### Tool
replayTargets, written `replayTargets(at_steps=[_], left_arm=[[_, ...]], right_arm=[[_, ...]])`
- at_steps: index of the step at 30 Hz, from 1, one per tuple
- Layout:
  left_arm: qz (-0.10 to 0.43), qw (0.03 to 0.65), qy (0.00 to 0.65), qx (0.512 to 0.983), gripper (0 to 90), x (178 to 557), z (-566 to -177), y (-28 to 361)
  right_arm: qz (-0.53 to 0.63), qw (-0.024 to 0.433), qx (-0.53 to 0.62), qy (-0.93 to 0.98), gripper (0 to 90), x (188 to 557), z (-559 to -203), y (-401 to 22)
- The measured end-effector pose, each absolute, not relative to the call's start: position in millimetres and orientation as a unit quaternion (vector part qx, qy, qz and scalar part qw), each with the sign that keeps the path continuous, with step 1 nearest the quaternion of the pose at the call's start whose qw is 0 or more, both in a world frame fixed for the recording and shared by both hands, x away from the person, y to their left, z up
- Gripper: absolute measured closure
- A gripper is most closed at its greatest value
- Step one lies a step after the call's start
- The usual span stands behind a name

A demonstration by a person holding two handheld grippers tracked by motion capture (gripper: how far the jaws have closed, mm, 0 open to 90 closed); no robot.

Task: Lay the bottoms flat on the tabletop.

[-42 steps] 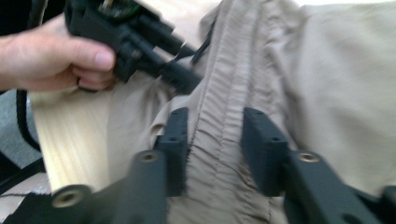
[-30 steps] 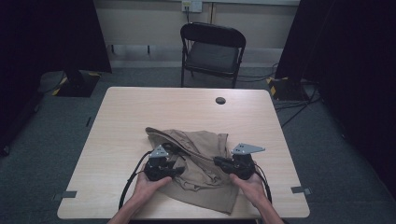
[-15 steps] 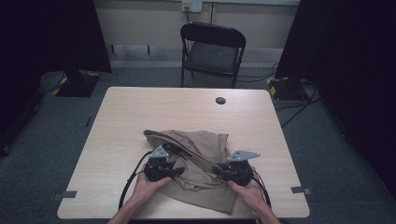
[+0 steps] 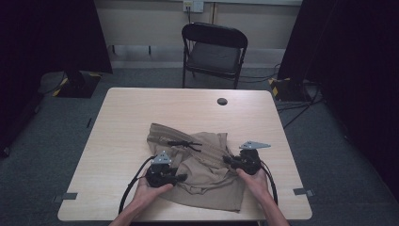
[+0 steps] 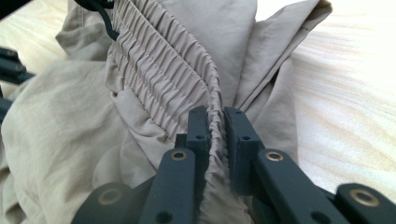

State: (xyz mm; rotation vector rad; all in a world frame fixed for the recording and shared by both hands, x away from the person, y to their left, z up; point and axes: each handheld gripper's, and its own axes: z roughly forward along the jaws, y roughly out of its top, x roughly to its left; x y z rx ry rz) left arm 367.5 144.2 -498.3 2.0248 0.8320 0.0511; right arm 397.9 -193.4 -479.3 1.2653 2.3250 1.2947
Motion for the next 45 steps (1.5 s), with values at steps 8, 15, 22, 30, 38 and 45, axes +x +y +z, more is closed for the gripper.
replayTargets(at_steps=[8, 15, 22, 30, 38, 45], left_arm=[[0.033, 0.500, 0.365, 0.784, 61.1, 395.0, -476.6, 161.8], [0.040, 0.454, 0.378, 0.806, 58.9, 406.0, -499.8, 141.8], [0.045, 0.436, 0.350, 0.828, 58.7, 395.0, -496.9, 141.4], [0.039, 0.444, 0.335, 0.830, 58.6, 370.7, -498.9, 138.4], [0.017, 0.454, 0.339, 0.824, 58.6, 364.0, -493.7, 147.4], [0.046, 0.502, 0.384, 0.774, 57.4, 379.9, -471.1, 192.6]], right_arm=[[0.446, 0.083, 0.429, 0.781, 82.0, 399.8, -482.4, -194.2], [0.442, 0.083, 0.425, 0.786, 82.0, 397.0, -481.3, -193.8], [0.444, 0.071, 0.414, 0.791, 82.1, 382.9, -481.3, -196.8], [0.433, 0.071, 0.397, 0.806, 82.1, 358.9, -478.5, -200.9], [0.441, 0.068, 0.406, 0.797, 80.7, 356.1, -480.2, -208.5], [0.446, 0.073, 0.401, 0.797, 80.7, 358.0, -476.4, -209.5]])
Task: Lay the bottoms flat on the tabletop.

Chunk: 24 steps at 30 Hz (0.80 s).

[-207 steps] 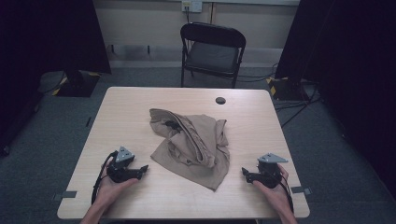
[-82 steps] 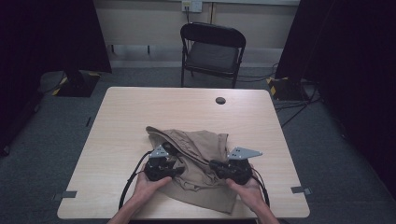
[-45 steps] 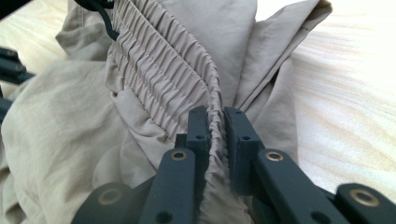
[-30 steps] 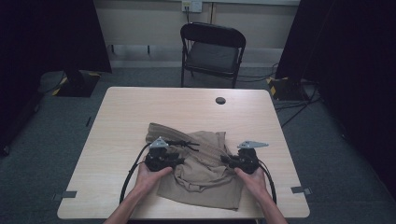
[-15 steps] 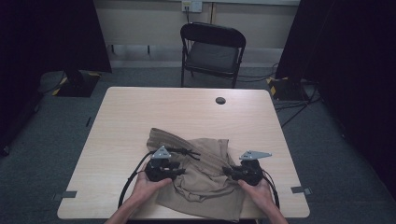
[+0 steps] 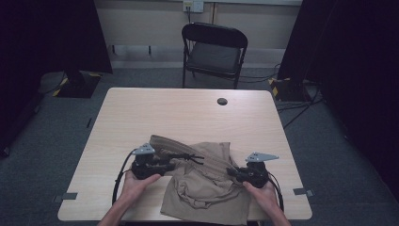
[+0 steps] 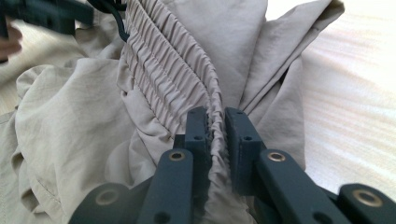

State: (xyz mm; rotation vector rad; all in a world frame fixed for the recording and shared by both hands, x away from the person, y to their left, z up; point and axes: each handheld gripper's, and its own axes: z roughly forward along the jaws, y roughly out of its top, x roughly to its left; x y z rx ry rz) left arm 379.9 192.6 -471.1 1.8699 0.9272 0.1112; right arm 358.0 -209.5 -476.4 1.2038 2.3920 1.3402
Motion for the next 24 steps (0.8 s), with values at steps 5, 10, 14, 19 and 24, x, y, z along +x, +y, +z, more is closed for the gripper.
replayTargets(at_steps=[5, 10, 14, 19, 24], left_arm=[[0.074, 0.511, 0.410, 0.752, 57.8, 389.0, -461.8, 218.4], [0.094, 0.508, 0.438, 0.736, 51.4, 397.6, -463.6, 236.3], [0.097, 0.505, 0.450, 0.730, 43.0, 406.6, -468.4, 242.0], [0.083, 0.483, 0.456, 0.743, 37.9, 424.7, -481.9, 231.3], [0.082, 0.463, 0.441, 0.764, 73.0, 424.2, -489.0, 224.1]], right_arm=[[0.446, 0.084, 0.405, 0.794, 80.7, 362.8, -472.5, -213.1], [0.447, 0.086, 0.417, 0.787, 80.7, 369.8, -473.1, -218.4], [0.449, 0.083, 0.419, 0.785, 80.4, 372.0, -474.3, -219.8], [0.451, 0.086, 0.419, 0.783, 77.5, 372.3, -474.1, -220.2], [0.450, 0.088, 0.420, 0.783, 63.4, 369.2, -472.8, -223.6]])
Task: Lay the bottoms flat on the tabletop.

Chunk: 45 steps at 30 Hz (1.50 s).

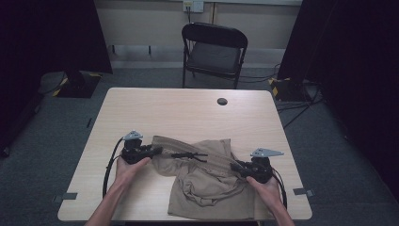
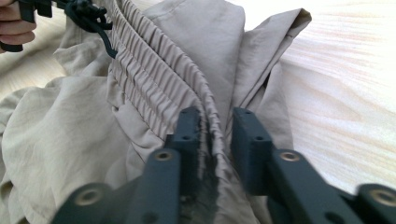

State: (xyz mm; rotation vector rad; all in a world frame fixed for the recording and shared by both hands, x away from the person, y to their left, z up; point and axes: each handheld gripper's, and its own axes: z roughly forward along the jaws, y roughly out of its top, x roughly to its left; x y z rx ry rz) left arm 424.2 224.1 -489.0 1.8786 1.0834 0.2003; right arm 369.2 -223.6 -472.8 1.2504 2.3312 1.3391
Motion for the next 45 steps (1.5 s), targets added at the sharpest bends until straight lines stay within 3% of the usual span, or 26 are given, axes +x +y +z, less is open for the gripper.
replayTargets(at_steps=[5, 8, 17, 19, 20, 21, 25, 36, 45], left_arm=[[0.077, 0.458, 0.439, 0.769, 81.4, 418.7, -484.7, 227.8], [0.076, 0.459, 0.441, 0.767, 81.9, 413.8, -484.1, 231.9], [0.057, 0.477, 0.449, 0.754, 81.9, 412.4, -493.9, 241.5], [0.054, 0.476, 0.448, 0.754, 81.8, 413.2, -495.9, 241.6], [0.052, 0.477, 0.449, 0.754, 81.7, 413.1, -496.4, 242.0], [0.052, 0.476, 0.449, 0.754, 81.6, 412.9, -496.7, 242.5], [0.049, 0.479, 0.444, 0.755, 81.5, 412.1, -498.9, 241.4], [0.042, 0.497, 0.422, 0.757, 82.1, 398.3, -489.6, 236.3], [0.065, 0.532, 0.400, 0.743, 82.3, 393.9, -454.3, 235.4]], right_arm=[[0.447, 0.086, 0.416, 0.787, 53.5, 360.1, -470.2, -230.6], [0.432, 0.106, 0.420, 0.791, 54.8, 352.8, -468.4, -236.6], [0.442, 0.097, 0.416, 0.789, 54.1, 360.1, -476.9, -241.5], [0.449, 0.085, 0.414, 0.787, 55.0, 368.1, -479.2, -236.3], [0.450, 0.083, 0.416, 0.786, 58.0, 370.9, -480.5, -233.5], [0.453, 0.084, 0.411, 0.786, 66.5, 372.6, -481.6, -231.3], [0.460, 0.080, 0.410, 0.784, 76.8, 371.3, -482.1, -230.6], [0.477, 0.088, 0.414, 0.770, 78.3, 355.8, -471.3, -242.7], [0.509, 0.114, 0.405, 0.751, 78.7, 358.3, -436.8, -250.4]])
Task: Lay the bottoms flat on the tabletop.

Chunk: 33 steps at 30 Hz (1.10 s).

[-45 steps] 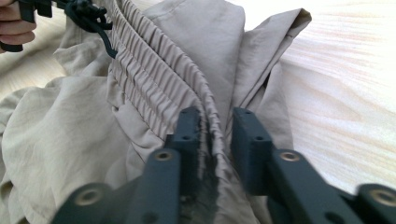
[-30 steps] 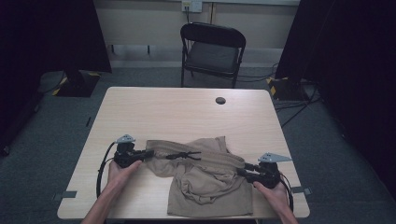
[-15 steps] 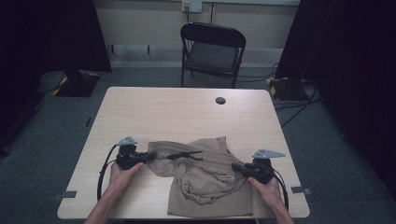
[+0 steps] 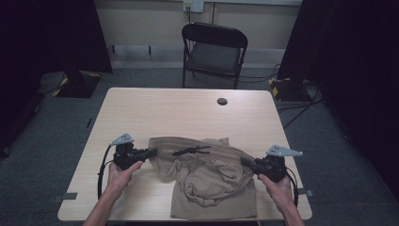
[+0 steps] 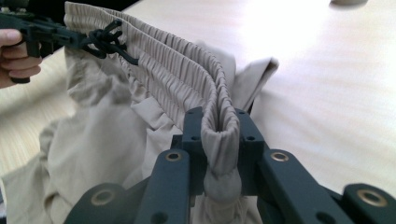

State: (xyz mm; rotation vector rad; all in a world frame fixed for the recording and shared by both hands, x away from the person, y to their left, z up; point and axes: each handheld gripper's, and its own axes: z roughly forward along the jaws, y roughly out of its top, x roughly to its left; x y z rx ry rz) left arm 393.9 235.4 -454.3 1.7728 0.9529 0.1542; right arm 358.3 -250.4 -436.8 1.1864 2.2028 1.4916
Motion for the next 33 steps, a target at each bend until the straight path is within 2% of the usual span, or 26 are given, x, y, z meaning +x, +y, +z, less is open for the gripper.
replayTargets(at_steps=[15, 33], left_arm=[[0.115, 0.602, 0.356, 0.705, 82.5, 405.8, -366.0, 238.8], [0.156, 0.626, 0.334, 0.688, 82.8, 438.4, -284.5, 252.5]], right_arm=[[0.576, 0.179, 0.376, 0.704, 78.9, 383.9, -346.7, -254.6], [0.597, 0.219, 0.341, 0.692, 78.8, 433.5, -256.9, -240.5]])
